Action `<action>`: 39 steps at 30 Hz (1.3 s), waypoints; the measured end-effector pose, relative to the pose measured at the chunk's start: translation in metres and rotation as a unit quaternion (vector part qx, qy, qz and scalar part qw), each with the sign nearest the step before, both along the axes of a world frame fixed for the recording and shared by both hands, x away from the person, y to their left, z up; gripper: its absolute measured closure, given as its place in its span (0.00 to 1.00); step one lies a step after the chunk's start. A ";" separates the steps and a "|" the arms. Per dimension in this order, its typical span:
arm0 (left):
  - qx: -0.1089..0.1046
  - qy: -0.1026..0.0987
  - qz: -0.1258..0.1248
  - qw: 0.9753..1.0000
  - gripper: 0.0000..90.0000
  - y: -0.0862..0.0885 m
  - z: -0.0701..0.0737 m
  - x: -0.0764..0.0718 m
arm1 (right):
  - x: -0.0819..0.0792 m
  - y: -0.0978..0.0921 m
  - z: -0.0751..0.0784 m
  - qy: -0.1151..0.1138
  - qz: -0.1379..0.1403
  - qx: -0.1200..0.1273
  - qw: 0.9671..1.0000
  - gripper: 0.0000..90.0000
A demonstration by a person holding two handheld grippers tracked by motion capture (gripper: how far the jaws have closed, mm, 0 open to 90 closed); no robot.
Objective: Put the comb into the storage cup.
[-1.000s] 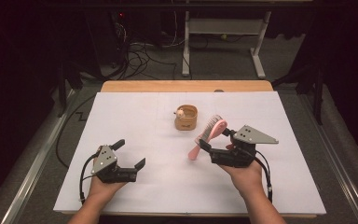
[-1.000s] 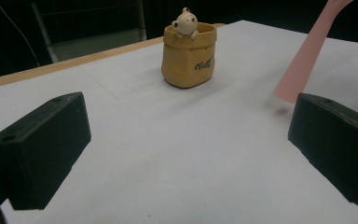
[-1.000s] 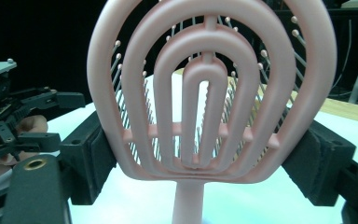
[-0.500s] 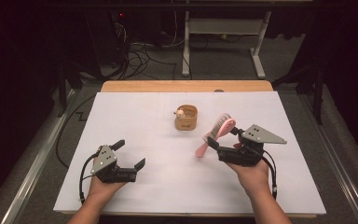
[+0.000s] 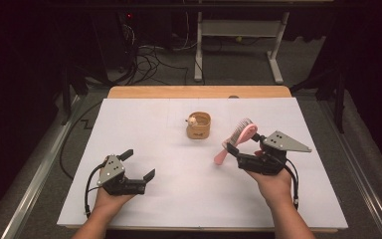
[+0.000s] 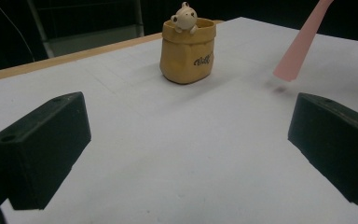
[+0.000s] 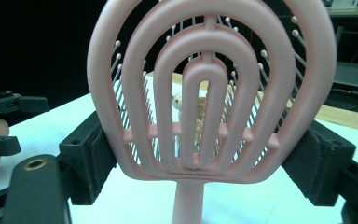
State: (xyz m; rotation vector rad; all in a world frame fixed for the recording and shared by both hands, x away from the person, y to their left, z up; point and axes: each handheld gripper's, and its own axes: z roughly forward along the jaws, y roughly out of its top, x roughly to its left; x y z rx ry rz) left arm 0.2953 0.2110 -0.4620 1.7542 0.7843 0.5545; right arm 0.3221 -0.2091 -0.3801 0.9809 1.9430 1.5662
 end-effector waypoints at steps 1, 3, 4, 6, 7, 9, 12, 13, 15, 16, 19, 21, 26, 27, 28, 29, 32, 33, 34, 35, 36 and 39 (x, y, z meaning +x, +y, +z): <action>0.000 0.000 -0.001 1.000 0.00 0.000 0.000 0.000 | 0.000 0.000 0.001 0.000 -0.001 0.000 1.000 0.23; 0.000 0.000 0.000 1.000 0.00 0.000 0.000 0.000 | 0.001 0.001 0.002 -0.003 -0.002 0.000 1.000 0.23; 0.001 -0.001 -0.001 1.000 0.00 0.000 0.000 0.000 | 0.001 0.001 0.003 -0.002 -0.002 0.001 1.000 0.23; 0.001 -0.002 -0.001 1.000 0.00 0.000 0.000 -0.001 | 0.003 0.002 0.004 -0.005 -0.002 0.000 1.000 0.23; 0.001 0.000 -0.001 1.000 0.00 0.001 0.001 -0.001 | 0.004 0.003 0.004 -0.004 -0.003 0.001 1.000 0.23; 0.000 0.000 0.001 1.000 0.00 0.001 0.001 -0.001 | 0.006 0.005 0.005 -0.007 -0.004 0.001 1.000 0.23; -0.002 -0.001 0.000 1.000 0.00 0.001 0.001 -0.001 | 0.010 0.007 0.007 -0.010 -0.004 0.000 1.000 0.23; -0.002 -0.001 0.000 1.000 0.00 0.001 0.001 -0.001 | 0.011 0.008 0.008 -0.009 -0.005 0.001 1.000 0.23; -0.003 -0.001 -0.001 1.000 0.00 0.001 0.001 -0.001 | 0.013 0.010 0.009 -0.013 -0.005 0.001 1.000 0.23; -0.003 -0.002 -0.001 1.000 0.00 0.002 0.001 -0.001 | 0.014 0.011 0.010 -0.012 -0.005 0.002 1.000 0.23; -0.002 -0.003 -0.002 1.000 0.00 0.002 0.002 -0.001 | 0.016 0.012 0.012 -0.016 -0.005 0.004 1.000 0.23; -0.001 -0.004 0.000 1.000 0.00 0.003 0.002 -0.001 | 0.018 0.013 0.013 -0.018 -0.005 0.005 1.000 0.23; -0.002 -0.003 0.000 1.000 0.00 0.004 0.002 -0.001 | 0.021 0.015 0.018 -0.024 -0.007 0.007 1.000 0.23; -0.003 -0.002 0.000 1.000 0.00 0.004 0.002 -0.001 | 0.021 0.015 0.019 -0.025 -0.008 0.009 1.000 0.23; -0.003 -0.002 0.000 1.000 0.00 0.004 0.002 -0.001 | 0.021 0.015 0.020 -0.026 -0.008 0.009 1.000 0.23; -0.003 -0.002 0.000 1.000 0.00 0.004 0.002 -0.001 | 0.022 0.015 0.022 -0.028 -0.008 0.010 1.000 0.23; -0.002 -0.002 0.001 1.000 0.00 0.005 0.002 -0.001 | 0.023 0.015 0.026 -0.032 -0.010 0.011 0.999 0.23; -0.002 -0.001 0.001 1.000 0.00 0.005 0.002 -0.001 | 0.023 0.015 0.027 -0.033 -0.010 0.011 0.999 0.23; -0.002 -0.001 0.001 1.000 0.00 0.005 0.002 -0.001 | 0.023 0.015 0.029 -0.034 -0.011 0.012 0.999 0.23; -0.002 -0.001 0.002 1.000 0.00 0.005 0.002 -0.001 | 0.024 0.015 0.030 -0.036 -0.011 0.013 0.999 0.23; -0.002 -0.001 0.002 1.000 0.00 0.005 0.002 -0.001 | 0.024 0.015 0.032 -0.037 -0.012 0.012 0.999 0.23; -0.002 -0.001 0.002 1.000 0.00 0.006 0.002 -0.001 | 0.025 0.016 0.036 -0.042 -0.014 0.012 0.999 0.23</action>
